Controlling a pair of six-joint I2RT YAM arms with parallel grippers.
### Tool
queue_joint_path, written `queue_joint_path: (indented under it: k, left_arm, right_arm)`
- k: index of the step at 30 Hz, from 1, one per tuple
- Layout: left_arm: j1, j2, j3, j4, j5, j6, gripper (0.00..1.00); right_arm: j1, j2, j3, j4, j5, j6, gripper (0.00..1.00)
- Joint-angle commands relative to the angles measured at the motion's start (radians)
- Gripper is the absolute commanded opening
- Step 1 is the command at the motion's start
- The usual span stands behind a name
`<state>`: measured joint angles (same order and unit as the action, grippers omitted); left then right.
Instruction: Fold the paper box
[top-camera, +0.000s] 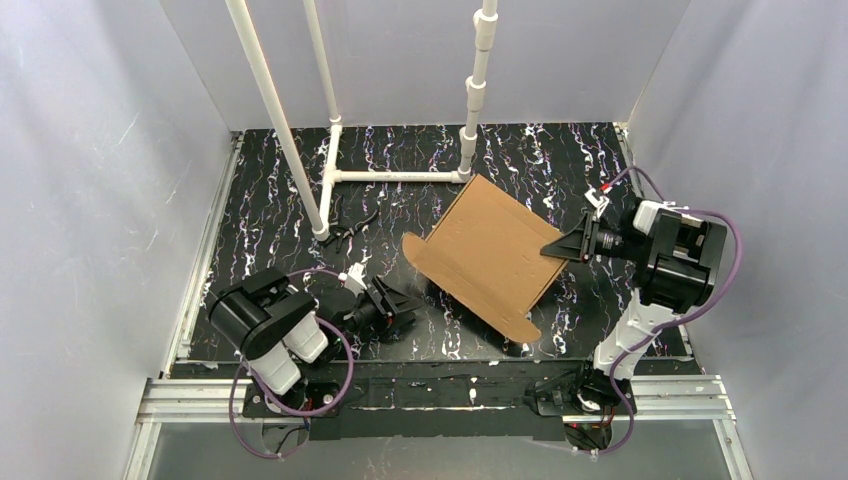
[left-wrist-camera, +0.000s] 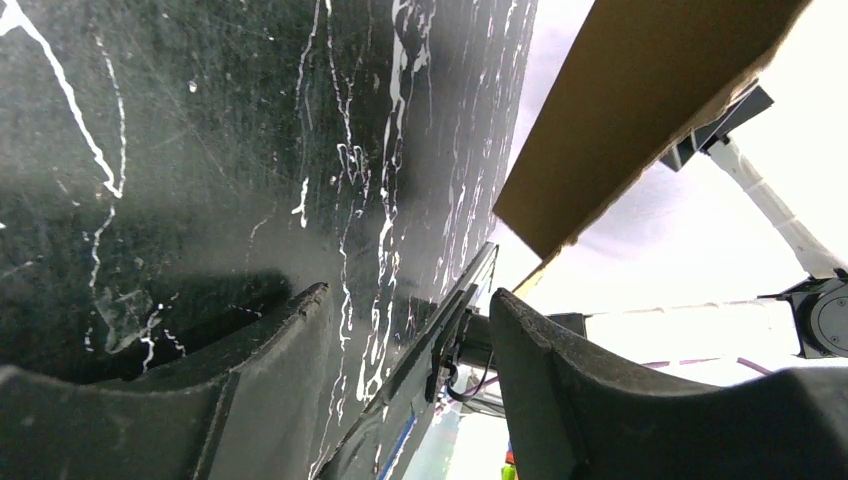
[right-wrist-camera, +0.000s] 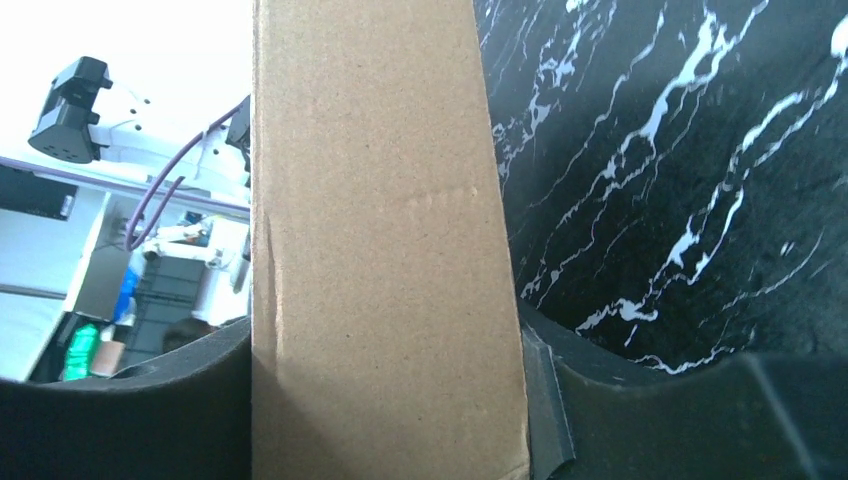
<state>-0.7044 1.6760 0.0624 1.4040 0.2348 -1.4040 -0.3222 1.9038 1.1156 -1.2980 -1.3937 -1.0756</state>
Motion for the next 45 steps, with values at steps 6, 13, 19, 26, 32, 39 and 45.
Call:
queue_joint_path:
  k: [6, 13, 19, 26, 32, 39, 45]
  left_arm:
    - [0.0, -0.22, 0.051, -0.236, 0.041, 0.129, 0.57]
    - [0.01, -0.571, 0.167, -0.694, 0.088, 0.333, 0.62]
    - [0.038, -0.733, 0.236, -0.933, 0.138, 0.431, 0.64]
    - [0.058, -0.742, 0.281, -0.995, 0.161, 0.471, 0.64]
    - [0.071, -0.762, 0.281, -1.024, 0.166, 0.482, 0.64]
    - [0.087, -0.772, 0.288, -1.057, 0.167, 0.493, 0.64]
    - [0.091, -0.754, 0.311, -1.078, 0.167, 0.491, 0.64]
  right_arm:
    - [-0.003, -0.144, 0.254, -0.118, 0.009, 0.014, 0.32]
    - [-0.003, -0.2, 0.472, -0.055, 0.172, 0.175, 0.31]
    - [0.034, -0.43, 0.472, 0.438, 0.488, 0.554, 0.32]
    - [0.31, -0.597, 0.403, 0.636, 1.035, 0.448, 0.31]
    - [0.52, -0.694, 0.27, 0.756, 1.342, 0.352, 0.3]
    - [0.703, -0.79, 0.086, 0.827, 1.604, 0.228, 0.29]
    - [0.822, -0.857, -0.064, 0.87, 1.728, 0.188, 0.29]
